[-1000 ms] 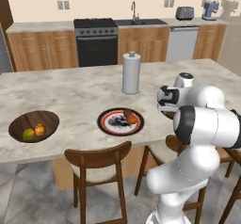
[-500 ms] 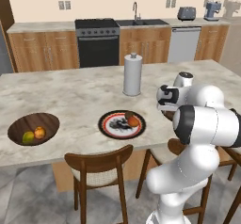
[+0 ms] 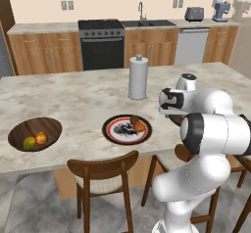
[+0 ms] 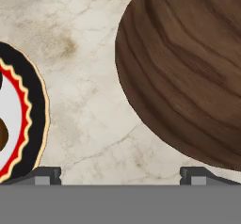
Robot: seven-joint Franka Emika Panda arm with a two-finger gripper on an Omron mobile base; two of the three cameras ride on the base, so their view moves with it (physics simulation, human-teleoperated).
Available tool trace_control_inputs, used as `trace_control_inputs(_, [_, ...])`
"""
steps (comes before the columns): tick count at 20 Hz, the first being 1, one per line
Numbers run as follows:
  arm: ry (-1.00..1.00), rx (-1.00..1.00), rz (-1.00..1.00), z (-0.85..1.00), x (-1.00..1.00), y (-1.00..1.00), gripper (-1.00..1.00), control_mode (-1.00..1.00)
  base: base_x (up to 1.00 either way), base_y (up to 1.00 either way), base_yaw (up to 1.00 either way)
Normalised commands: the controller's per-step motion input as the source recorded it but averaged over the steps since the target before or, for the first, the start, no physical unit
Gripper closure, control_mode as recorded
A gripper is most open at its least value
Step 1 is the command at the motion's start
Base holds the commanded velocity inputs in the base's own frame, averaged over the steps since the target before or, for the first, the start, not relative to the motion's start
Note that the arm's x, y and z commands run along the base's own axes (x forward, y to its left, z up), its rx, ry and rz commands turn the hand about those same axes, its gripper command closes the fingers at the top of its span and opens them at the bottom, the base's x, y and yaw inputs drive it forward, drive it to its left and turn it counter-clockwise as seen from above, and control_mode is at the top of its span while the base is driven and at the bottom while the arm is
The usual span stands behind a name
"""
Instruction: Take the fruits from the plate on the dining counter and place two fruits in each bowl.
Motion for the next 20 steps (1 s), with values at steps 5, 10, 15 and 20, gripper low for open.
trace_control_inputs(5, [0.00, -0.02, 0.29, 0.01, 0.02, 0.57, -1.00, -1.00, 0.00, 0.00, 0.00])
trace_control_inputs(10, [0.00, -0.02, 0.33, -0.01, 0.07, 0.71, -1.00, -1.00, 0.00, 0.00, 0.00])
trace_control_inputs(15, [-0.01, -0.09, 0.23, -0.03, 0.09, 0.66, -1.00, -1.00, 0.00, 0.00, 0.00])
trace_control_inputs(20, [0.00, -0.08, 0.21, -0.05, 0.04, 0.49, -1.00, -1.00, 0.00, 0.00, 0.00])
